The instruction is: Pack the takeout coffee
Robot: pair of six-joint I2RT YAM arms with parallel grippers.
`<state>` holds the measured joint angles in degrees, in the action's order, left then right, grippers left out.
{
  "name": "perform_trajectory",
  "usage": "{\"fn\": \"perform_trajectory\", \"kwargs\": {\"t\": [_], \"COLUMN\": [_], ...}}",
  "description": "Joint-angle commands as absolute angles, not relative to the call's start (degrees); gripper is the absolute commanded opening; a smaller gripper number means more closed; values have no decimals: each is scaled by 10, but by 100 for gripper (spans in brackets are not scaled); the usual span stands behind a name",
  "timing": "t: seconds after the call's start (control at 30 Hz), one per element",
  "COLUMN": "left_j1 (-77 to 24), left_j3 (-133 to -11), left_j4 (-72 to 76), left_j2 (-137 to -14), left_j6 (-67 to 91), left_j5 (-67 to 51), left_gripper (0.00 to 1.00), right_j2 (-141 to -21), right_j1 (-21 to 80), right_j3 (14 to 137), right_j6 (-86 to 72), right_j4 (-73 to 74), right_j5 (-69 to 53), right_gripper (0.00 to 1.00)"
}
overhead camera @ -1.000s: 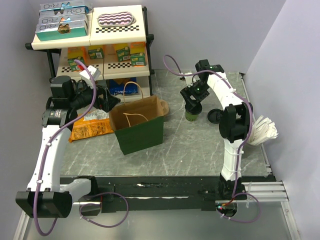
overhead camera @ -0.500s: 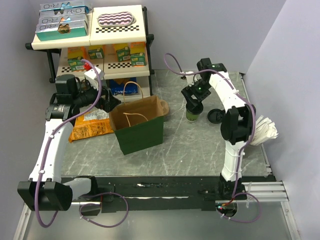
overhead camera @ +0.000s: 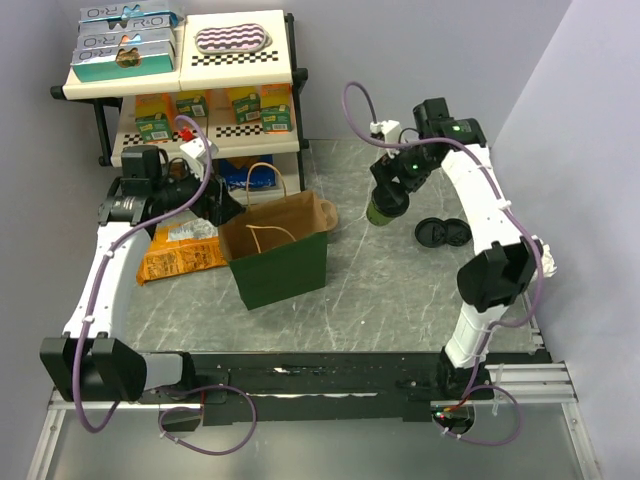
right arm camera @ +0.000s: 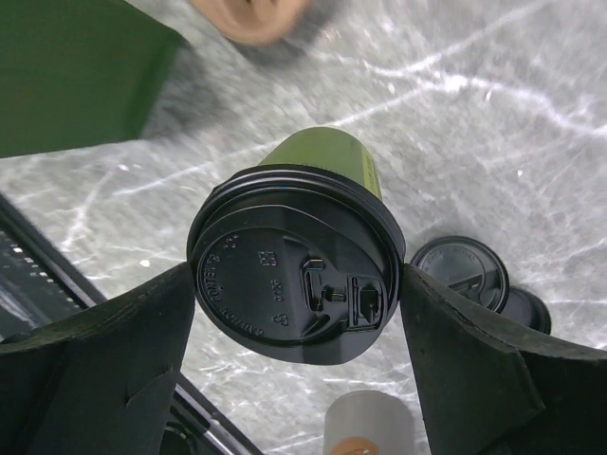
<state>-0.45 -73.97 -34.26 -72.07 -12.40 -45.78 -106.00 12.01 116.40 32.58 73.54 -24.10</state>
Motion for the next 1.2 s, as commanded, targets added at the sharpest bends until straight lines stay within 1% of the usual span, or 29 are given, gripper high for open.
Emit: {"fn": "perform_trajectory", "kwargs": {"t": [0.0,0.13,0.17,0.2,0.23,0.27,0.3,0.33,0.37,0.43,0.47,0.53,0.57,0.6,0.63,0.73,0.77,0.87,0.9,0.93,0.97,1.0,1.17], "left_j1": [-2,-3,-2,-2,-3,-4,-5,-9,-11,-21,-25,-34,-36,-40,-41,-48,-49,-52,-53,-53,-54,-54,-69], "left_j3": [-770,-776,-777,-779,-778,-780,-783,-784,-787,-785,-783,-774,-772,-769,-766,-763,-764,-765,-766,-767,-768,-771,-770], "left_j4": [-355,-359,-369,-374,-381,-388,-406,-415,-423,-438,-440,-438,-435,-433,-434,-432,-432,-435,-436,-437,-436,-435,-414], "left_j2": [-737,-747,-748,-749,-753,-755,-756,-758,-758,-756,-755,-748,-745,-741,-738,-732,-731,-727,-723,-721,-718,-711,-673], "left_j6": [-141,-142,-149,-153,-157,-167,-173,-178,-191,-205,-207,-203,-201,-200,-197,-196,-195,-196,-197,-199,-198,-199,-202], "left_j5": [-510,-542,-550,-557,-567,-570,-573,-576,-577,-576,-571,-565,-566,-568,-569,-570,-569,-572,-572,-571,-570,-570,-549], "left_gripper": [88,81,78,76,74,68,65,64,61,58,55,50,45,44,42,32,25,19,15,7,3,1,1], "right_j2": [-992,-969,-966,-959,-955,-950,-939,-933,-923,-910,-898,-887,-880,-875,-872,-861,-860,-865,-867,-868,-869,-869,-853], "right_j1": [123,124,124,125,126,127,131,135,140,155,160,181,190,203,227,268,292,329,338,344,360,366,414], "right_j3": [1222,1265,1275,1293,1300,1307,1317,1320,1324,1325,1321,1316,1314,1310,1306,1297,1299,1310,1311,1312,1311,1312,1280], "right_j6": [329,323,317,314,311,303,300,297,293,288,282,279,285,288,301,336,342,365,373,390,400,410,479], "right_j4": [747,749,749,747,744,740,730,724,718,699,690,671,667,664,658,657,657,664,666,671,682,690,710], "right_j5": [-300,-335,-341,-349,-360,-366,-369,-373,-374,-379,-380,-380,-372,-365,-359,-337,-334,-330,-330,-329,-327,-327,-307], "right_gripper": [66,64,63,58,55,53,44,40,38,34,26,20,7,1,0,0,0,0,0,0,0,0,0]}}
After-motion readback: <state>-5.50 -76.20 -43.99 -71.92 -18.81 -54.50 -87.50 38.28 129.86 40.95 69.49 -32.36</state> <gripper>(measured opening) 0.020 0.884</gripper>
